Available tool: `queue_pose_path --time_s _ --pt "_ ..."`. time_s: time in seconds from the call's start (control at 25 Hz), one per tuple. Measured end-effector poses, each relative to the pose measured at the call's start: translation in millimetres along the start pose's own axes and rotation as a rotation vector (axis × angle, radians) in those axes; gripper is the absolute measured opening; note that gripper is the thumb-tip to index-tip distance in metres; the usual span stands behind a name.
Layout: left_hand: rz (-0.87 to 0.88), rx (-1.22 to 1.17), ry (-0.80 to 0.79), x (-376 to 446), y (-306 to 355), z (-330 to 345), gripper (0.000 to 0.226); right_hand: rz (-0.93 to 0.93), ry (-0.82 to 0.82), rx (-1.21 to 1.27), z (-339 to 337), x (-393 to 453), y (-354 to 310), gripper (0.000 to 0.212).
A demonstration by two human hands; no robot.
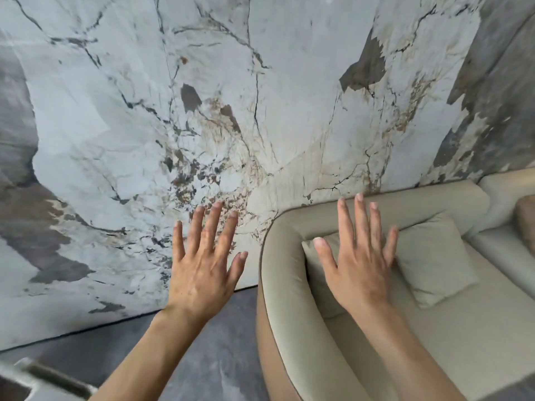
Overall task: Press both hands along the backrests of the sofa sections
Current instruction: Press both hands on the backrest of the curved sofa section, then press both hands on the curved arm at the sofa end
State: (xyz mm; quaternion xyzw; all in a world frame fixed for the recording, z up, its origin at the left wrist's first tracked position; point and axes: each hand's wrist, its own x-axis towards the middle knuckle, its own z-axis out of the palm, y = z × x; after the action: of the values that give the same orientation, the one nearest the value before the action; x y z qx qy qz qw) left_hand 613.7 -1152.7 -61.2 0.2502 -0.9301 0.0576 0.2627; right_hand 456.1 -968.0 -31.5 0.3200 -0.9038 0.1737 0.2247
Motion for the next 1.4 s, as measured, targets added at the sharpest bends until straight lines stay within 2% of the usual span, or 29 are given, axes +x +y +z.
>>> queue_pose_path --time_s 0.16,0.4,0.6,0.8,1.0,1.2,1.32,1.4 --pt "0.048 -0.069 -0.026 10 -33 11 0.064 0.090 -0.023 -0.039 11 -2 -35 0.071" --pt "0.240 -0.137 -0.030 72 -45 53 0.061 0.260 0.020 -0.068 49 25 -35 0.071" --pt "0.384 -0.167 -0.034 151 -28 89 0.061 0.459 0.047 -0.052 90 60 -9 0.073" --pt "0.561 -0.265 -0.054 220 16 128 0.059 0.646 0.108 -0.113 104 82 21 0.070" --pt "0.745 -0.396 -0.089 238 57 155 0.057 0.801 0.137 -0.284 98 69 36 0.070" --pt "0.887 -0.532 -0.116 242 63 181 0.059 0.925 0.130 -0.413 102 50 12 0.071" --pt "0.990 -0.608 -0.180 233 49 224 0.058 1.013 0.114 -0.466 137 26 -22 0.070" --pt "1.045 -0.616 -0.278 219 41 264 0.058 1.085 0.075 -0.469 173 6 -40 0.069"
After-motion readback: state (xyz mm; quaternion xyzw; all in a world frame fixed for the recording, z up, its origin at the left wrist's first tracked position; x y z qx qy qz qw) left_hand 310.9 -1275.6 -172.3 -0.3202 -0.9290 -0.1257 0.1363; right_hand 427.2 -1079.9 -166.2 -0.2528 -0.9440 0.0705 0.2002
